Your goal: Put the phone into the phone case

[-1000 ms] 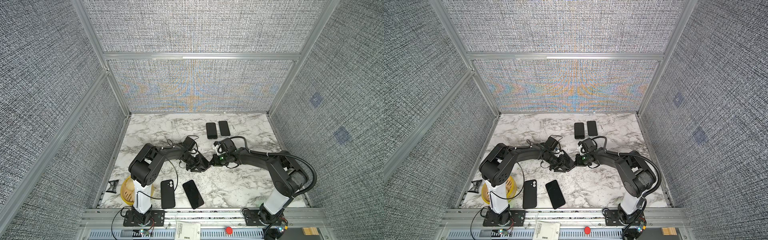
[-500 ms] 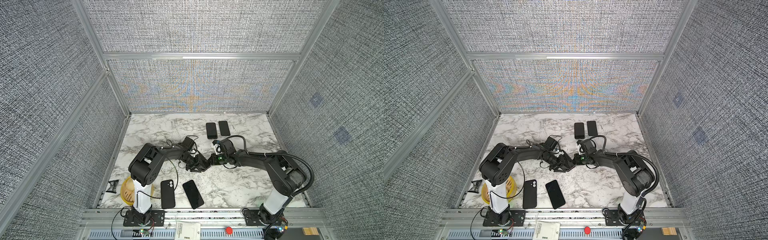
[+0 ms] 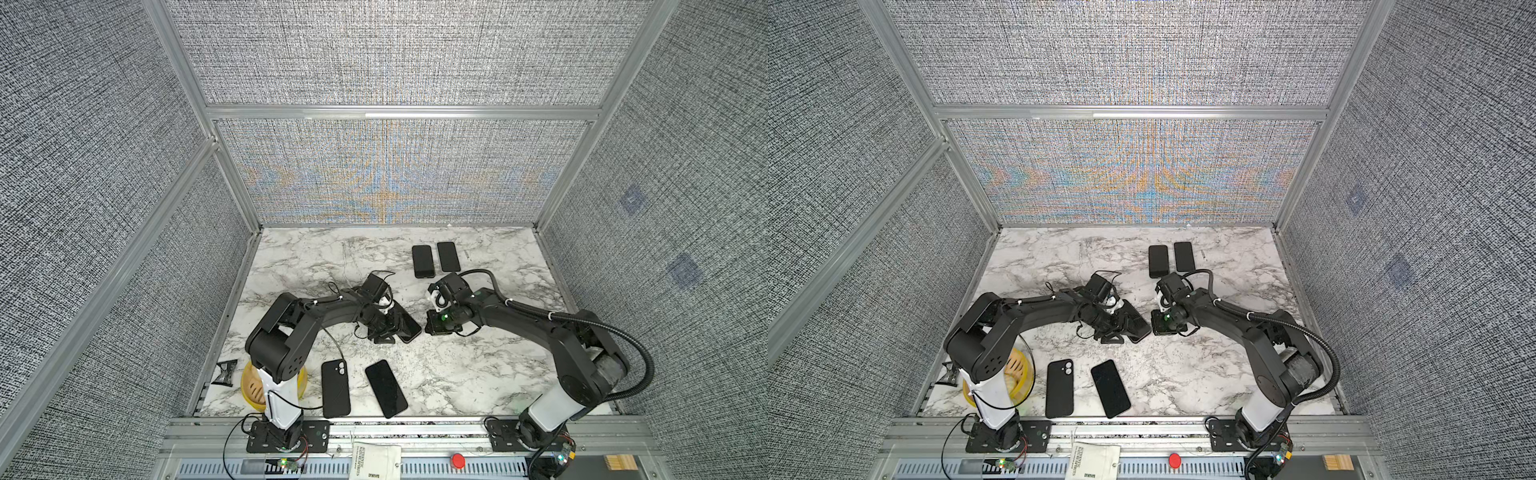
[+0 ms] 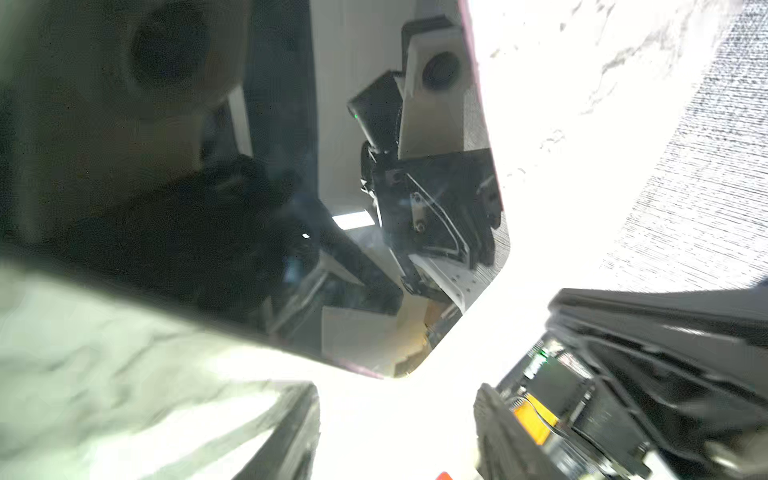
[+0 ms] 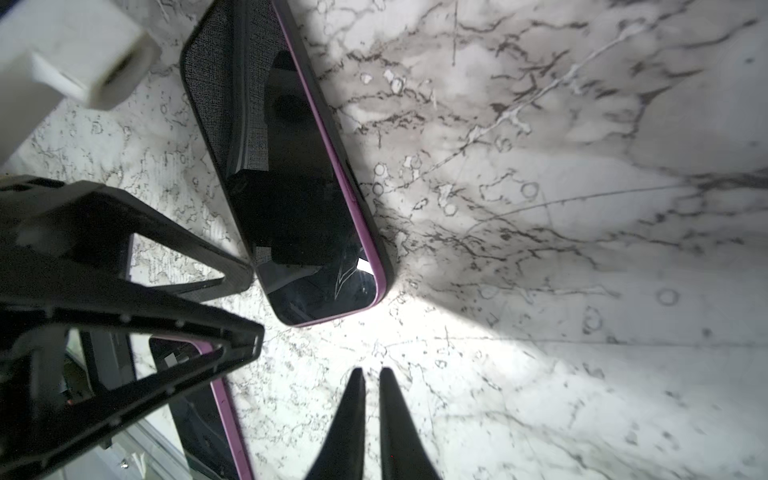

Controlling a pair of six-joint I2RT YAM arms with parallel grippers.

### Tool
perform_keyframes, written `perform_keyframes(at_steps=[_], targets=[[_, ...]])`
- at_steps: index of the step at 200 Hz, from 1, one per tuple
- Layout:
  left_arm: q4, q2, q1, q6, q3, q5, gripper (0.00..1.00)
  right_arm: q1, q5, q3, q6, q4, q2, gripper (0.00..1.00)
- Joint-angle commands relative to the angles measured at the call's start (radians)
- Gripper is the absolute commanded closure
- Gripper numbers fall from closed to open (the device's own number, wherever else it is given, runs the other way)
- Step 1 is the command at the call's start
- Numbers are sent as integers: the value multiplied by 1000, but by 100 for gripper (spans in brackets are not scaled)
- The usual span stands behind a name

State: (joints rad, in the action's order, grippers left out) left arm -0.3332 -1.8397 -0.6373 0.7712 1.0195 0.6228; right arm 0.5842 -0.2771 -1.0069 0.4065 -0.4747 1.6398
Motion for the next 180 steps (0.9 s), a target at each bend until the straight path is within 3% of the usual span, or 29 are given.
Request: perform_keyframes(at_steps=[1, 73, 107, 142, 159, 180], targets=[[-106, 8, 4, -26, -22, -193, 32, 3, 33, -32, -55, -93, 6, 83], [31, -113, 57, 13, 91, -183, 30, 4, 46, -130, -124, -127, 49, 71], [-31, -213, 71, -40, 220, -171, 30, 5, 36, -111, -72, -105, 33, 69], [-86, -187, 91, -75, 237, -164, 30, 5, 65, -84, 45, -98, 15, 69], [-81, -151, 90, -75, 200, -101, 31, 6, 80, -47, 133, -62, -10, 69], [-5, -113, 83, -65, 139, 63, 35, 5, 65, -4, 219, 22, -30, 69]])
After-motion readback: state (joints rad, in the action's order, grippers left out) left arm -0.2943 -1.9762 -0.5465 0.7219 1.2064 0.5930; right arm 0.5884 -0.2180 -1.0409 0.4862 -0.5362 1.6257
